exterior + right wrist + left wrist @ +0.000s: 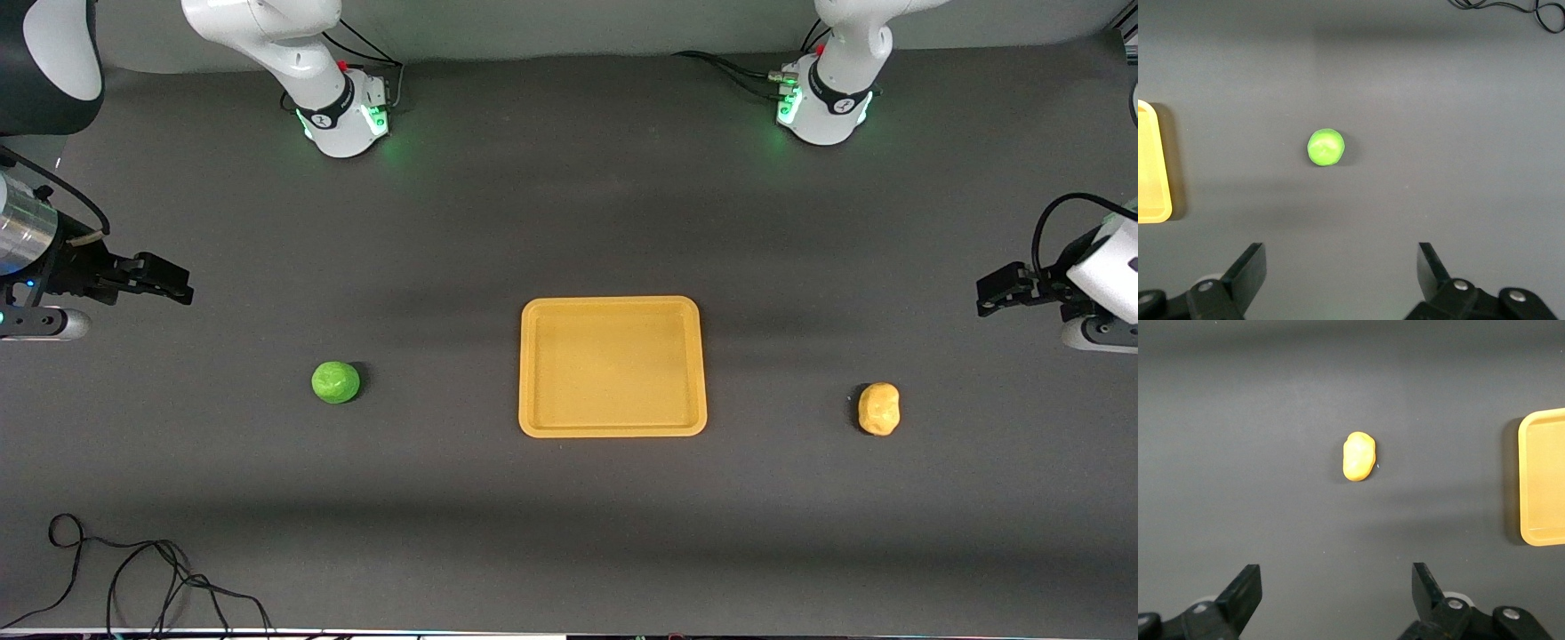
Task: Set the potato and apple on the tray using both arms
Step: 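Lower the left gripper to the potato while the right gripper reaches the apple, then close the left gripper on the potato while the right gripper grasps the apple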
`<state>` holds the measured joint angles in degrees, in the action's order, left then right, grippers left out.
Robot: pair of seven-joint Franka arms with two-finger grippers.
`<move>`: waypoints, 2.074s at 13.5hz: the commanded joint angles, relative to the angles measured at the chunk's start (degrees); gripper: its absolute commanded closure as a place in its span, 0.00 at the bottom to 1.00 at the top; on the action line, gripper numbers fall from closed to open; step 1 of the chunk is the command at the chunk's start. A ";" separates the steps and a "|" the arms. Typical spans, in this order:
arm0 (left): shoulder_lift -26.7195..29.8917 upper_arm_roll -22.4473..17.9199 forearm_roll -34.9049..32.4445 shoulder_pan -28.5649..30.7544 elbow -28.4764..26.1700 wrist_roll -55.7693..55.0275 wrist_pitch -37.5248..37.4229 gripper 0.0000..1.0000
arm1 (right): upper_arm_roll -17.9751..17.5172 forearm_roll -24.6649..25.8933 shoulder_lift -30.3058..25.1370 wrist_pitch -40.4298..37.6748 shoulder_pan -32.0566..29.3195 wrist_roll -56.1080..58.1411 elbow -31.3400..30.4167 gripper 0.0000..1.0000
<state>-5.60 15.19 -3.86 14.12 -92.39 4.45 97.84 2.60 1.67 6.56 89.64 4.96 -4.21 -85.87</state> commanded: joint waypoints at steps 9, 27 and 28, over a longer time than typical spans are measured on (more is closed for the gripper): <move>-2.39 0.28 1.22 0.12 -0.77 -3.04 2.09 0.00 | -0.05 -0.52 -0.41 0.63 -0.04 -3.35 -0.09 0.00; -31.03 -0.16 -7.55 -0.76 -4.02 -7.34 30.21 0.00 | -0.32 -0.79 9.51 45.15 3.89 -9.12 -31.37 0.00; -31.66 -0.16 -10.44 -0.84 -4.54 -8.91 30.56 0.00 | -0.40 -0.79 11.96 47.45 4.44 -10.80 -31.20 0.00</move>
<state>-36.95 15.10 -10.48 13.83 -95.30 -1.05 126.62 2.15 1.34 16.21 132.00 6.82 -10.39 -115.43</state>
